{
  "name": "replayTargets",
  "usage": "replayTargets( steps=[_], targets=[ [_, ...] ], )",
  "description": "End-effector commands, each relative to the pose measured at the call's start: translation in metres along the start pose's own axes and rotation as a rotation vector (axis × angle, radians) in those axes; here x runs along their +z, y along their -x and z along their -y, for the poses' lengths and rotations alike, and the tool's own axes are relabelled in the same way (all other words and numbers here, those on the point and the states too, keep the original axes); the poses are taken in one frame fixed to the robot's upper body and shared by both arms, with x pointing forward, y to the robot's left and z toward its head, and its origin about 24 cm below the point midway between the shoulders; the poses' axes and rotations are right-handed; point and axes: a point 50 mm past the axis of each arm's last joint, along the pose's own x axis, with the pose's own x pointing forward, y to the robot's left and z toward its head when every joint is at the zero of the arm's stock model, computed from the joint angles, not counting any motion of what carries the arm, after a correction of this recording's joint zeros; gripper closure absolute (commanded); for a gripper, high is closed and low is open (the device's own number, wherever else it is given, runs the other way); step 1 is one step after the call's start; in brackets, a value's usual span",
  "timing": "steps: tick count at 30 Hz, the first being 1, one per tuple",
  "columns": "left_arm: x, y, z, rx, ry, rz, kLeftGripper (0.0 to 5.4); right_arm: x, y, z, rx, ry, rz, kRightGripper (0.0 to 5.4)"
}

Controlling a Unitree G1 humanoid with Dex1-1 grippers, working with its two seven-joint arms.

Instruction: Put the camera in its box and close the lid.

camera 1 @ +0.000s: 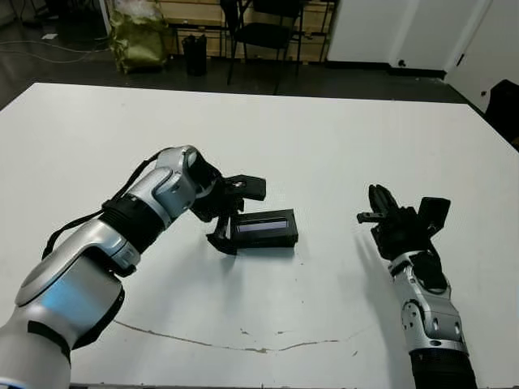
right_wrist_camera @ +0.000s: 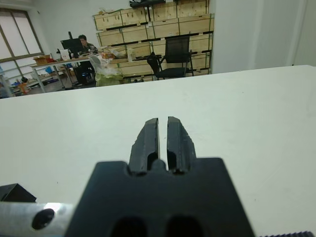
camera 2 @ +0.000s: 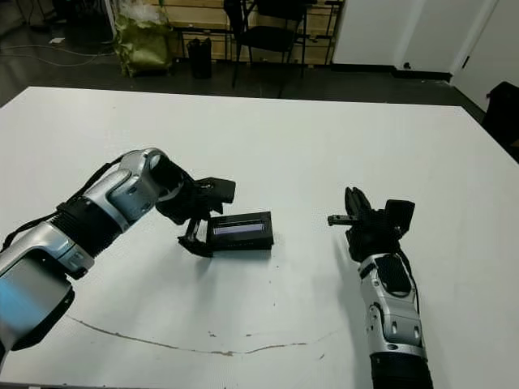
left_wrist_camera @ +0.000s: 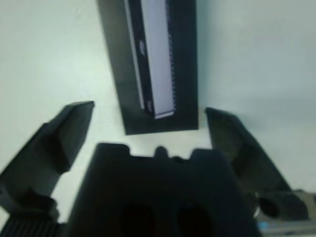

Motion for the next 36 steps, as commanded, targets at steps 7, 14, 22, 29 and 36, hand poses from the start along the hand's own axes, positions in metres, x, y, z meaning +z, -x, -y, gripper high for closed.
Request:
replayTargets(
  steps=[7,14,22,29,36],
  targets=[
    [-0.001,0.021,-0.007,0.044,0.022,0.090,0.02,-0.003,0.002,0.001,-0.013,0.000,-0.035,5.40],
    [-0.017,0.056,-0.003,0.137,0.231,0.432,0.02,-0.003,0.000,0.001,0.021,-0.022,-0.001,5.40],
    [-0.039,0.080,0.025,0.547,0.637,1.001,0.41,0.018,-0.009,-0.015,0.185,-0.064,0.073,5.40],
    [-0.069,0.067,0.055,0.983,0.772,1.126,2.12,0.038,-0.016,-0.045,0.404,0.032,0.156,5.40],
    [-0.083,0.057,0.081,1.231,0.788,1.114,3.87,0.036,-0.017,-0.065,0.526,0.131,0.209,5.40]
  ],
)
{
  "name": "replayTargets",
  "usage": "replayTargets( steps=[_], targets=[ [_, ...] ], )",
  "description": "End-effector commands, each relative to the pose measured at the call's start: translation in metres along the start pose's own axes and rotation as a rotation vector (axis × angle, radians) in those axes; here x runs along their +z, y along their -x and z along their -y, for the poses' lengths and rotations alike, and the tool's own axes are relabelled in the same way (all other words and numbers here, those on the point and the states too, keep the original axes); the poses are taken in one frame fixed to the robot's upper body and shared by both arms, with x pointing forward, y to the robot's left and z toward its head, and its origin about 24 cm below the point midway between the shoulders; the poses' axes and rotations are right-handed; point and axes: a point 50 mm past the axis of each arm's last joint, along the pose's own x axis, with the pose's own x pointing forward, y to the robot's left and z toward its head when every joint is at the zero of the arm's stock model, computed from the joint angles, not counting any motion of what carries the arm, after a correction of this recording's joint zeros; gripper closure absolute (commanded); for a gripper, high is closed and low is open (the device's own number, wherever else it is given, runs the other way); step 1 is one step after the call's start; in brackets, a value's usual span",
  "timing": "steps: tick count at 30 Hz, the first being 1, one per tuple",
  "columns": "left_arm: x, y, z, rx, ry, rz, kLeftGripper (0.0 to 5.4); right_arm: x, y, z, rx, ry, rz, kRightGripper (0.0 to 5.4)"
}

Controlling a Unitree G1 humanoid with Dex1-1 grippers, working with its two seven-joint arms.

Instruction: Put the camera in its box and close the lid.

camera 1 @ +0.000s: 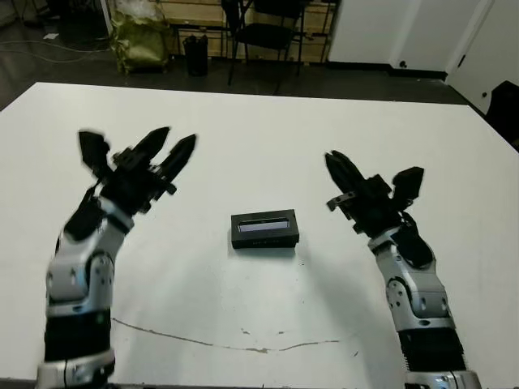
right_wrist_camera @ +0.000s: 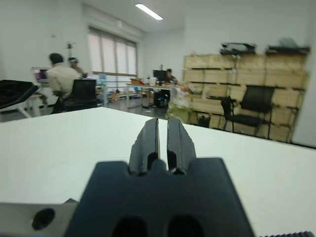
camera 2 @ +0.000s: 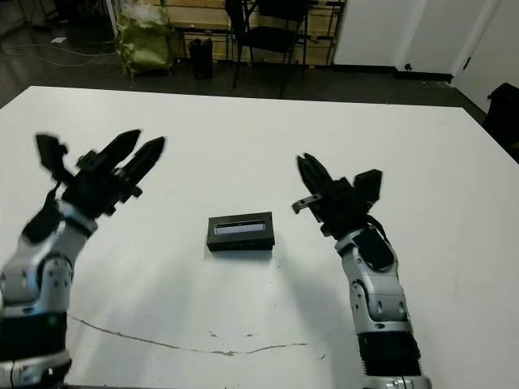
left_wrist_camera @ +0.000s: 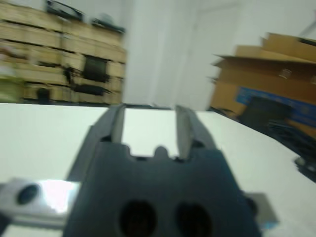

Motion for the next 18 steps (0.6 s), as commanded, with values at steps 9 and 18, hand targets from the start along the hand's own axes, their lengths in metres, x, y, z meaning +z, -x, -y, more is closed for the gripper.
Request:
replayTargets(
  steps=[9,18],
  targets=[
    [-0.009,0.021,0.000,0.163,-0.121,0.018,5.37,-0.009,0.002,-0.021,0.094,0.084,-0.155,5.40],
    [-0.008,0.017,0.003,0.141,-0.111,0.023,5.37,-0.034,0.003,-0.032,0.145,0.093,-0.293,5.40]
  ],
)
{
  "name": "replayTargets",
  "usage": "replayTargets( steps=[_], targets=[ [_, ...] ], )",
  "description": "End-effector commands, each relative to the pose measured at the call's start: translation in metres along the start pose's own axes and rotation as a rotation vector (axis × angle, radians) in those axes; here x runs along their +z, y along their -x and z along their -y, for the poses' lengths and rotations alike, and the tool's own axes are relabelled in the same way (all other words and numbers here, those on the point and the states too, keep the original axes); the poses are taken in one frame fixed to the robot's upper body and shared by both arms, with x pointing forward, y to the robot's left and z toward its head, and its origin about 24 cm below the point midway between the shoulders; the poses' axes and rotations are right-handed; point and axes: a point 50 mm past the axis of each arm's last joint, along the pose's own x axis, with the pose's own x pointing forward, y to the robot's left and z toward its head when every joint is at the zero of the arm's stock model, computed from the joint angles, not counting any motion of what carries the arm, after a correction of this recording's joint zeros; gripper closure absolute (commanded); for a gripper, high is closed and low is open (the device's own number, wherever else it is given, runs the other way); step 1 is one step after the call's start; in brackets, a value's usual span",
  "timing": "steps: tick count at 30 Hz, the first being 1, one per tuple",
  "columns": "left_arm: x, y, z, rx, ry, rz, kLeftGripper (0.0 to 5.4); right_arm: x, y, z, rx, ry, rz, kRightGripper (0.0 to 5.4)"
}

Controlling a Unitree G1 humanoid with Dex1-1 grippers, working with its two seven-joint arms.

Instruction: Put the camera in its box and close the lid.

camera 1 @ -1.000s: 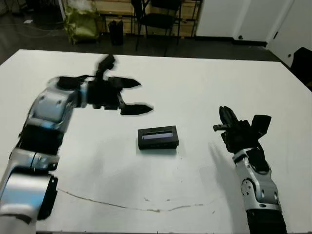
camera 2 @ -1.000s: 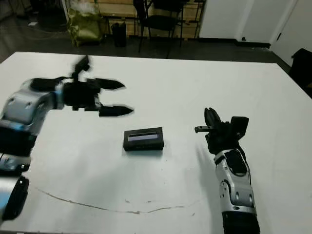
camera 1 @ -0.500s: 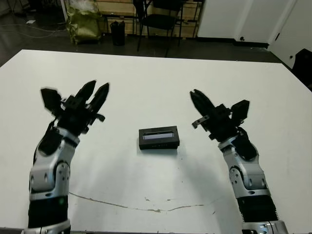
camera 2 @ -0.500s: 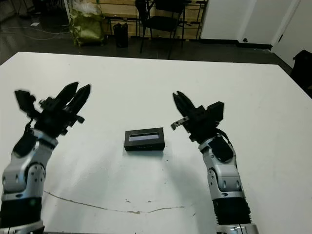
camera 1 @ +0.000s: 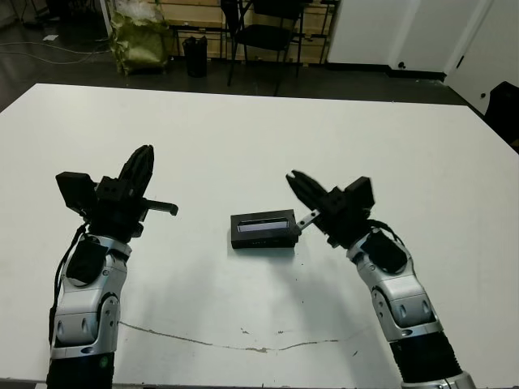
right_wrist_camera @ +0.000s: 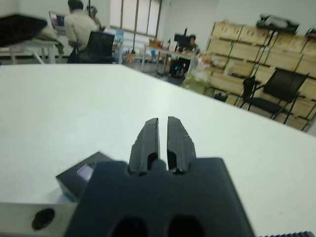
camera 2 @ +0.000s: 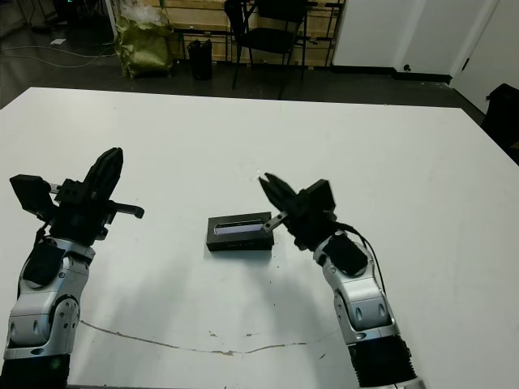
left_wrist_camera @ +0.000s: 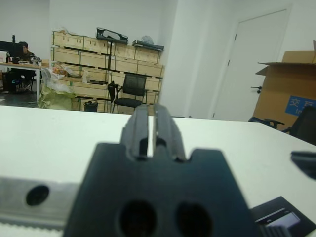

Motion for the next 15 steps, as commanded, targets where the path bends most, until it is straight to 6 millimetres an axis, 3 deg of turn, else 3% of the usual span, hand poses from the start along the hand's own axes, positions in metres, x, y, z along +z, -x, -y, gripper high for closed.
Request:
replayTargets(
  steps=[1,15],
  targets=[
    [-0.004,0.000,-0.001,-0.006,0.010,-0.015,5.37,-0.015,0.000,-0.001,0.017,-0.004,-0.088,5.40],
    [0.003,-0.003,0.006,-0.007,-0.001,0.004,5.37,-0.050,-0.003,-0.001,0.068,0.074,-0.375,5.40]
  ],
)
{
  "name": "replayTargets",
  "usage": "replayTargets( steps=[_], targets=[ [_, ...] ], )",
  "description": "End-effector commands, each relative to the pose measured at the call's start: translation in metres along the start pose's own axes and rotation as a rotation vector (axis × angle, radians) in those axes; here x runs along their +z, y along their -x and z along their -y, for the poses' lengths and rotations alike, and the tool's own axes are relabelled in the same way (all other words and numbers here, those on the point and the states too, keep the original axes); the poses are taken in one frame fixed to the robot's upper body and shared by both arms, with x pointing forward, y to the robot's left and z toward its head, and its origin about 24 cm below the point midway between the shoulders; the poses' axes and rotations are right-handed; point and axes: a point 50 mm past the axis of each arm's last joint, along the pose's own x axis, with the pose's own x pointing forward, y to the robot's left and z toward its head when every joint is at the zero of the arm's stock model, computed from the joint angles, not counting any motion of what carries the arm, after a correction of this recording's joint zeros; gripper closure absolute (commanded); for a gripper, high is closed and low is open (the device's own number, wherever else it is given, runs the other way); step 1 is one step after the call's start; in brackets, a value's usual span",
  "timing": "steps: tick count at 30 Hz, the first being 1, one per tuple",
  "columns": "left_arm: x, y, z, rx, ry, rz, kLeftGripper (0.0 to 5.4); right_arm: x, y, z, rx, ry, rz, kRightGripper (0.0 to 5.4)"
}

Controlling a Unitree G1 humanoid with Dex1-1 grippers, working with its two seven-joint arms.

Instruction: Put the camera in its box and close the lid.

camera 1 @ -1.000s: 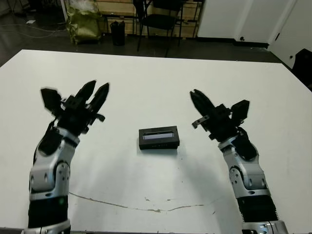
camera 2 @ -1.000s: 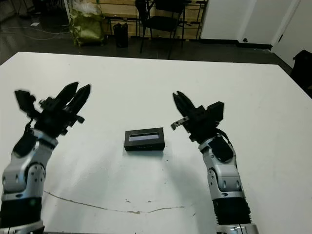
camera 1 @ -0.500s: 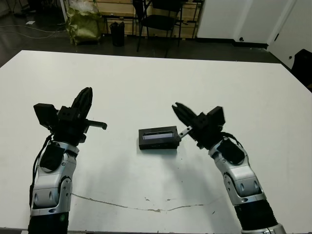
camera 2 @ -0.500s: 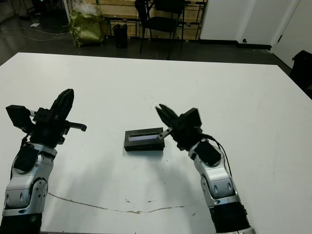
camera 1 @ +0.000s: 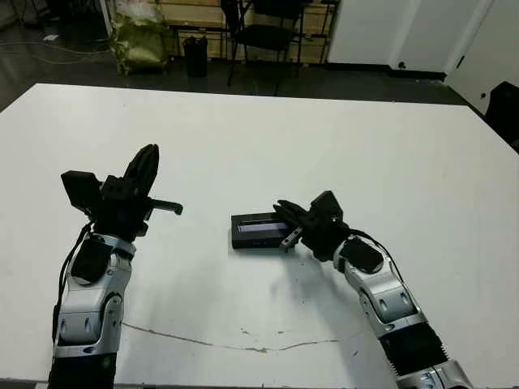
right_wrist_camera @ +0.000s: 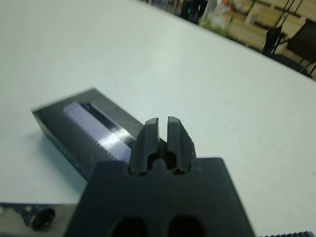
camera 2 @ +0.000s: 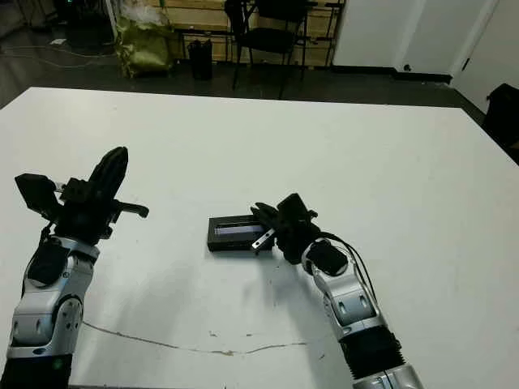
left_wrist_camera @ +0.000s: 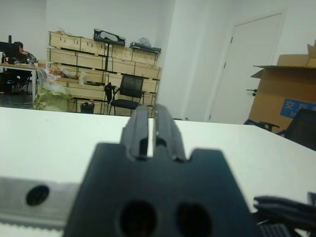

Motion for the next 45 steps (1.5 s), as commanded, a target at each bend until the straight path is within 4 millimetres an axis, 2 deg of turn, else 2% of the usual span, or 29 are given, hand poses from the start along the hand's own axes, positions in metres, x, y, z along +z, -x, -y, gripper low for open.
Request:
replayTargets(
  steps=[1,10,15,18,21,24,28,35,45],
  targets=[
    [0.001,-0.001,0.000,0.003,-0.028,-0.010,5.37,-0.015,0.003,0.005,0.001,0.024,-0.108,5.40],
    [0.006,0.000,0.001,0.031,-0.037,-0.014,5.37,-0.040,0.019,0.010,-0.018,-0.011,-0.185,5.40],
    [0.006,0.000,0.000,0.038,-0.033,-0.007,5.37,-0.042,0.031,0.010,-0.053,-0.072,-0.153,5.40],
    [0.005,0.000,-0.001,0.037,-0.041,-0.011,5.37,-0.033,0.036,0.016,-0.118,-0.142,-0.034,5.40],
    [0.003,0.000,-0.004,0.043,-0.044,-0.019,5.37,-0.011,0.044,0.031,-0.203,-0.206,0.185,5.40],
    [0.001,-0.001,-0.007,0.055,-0.049,-0.016,5.37,0.010,0.058,0.049,-0.286,-0.253,0.333,5.40],
    [-0.004,-0.002,-0.010,0.095,-0.060,-0.014,5.37,0.026,0.080,0.067,-0.451,-0.255,0.365,5.40],
    [-0.012,-0.003,-0.011,0.169,-0.082,-0.069,5.37,0.009,0.089,0.076,-0.622,-0.296,0.282,5.40],
    [-0.028,0.004,-0.006,0.273,-0.140,-0.238,5.37,-0.008,0.076,0.067,-0.711,-0.321,0.245,5.40]
  ],
)
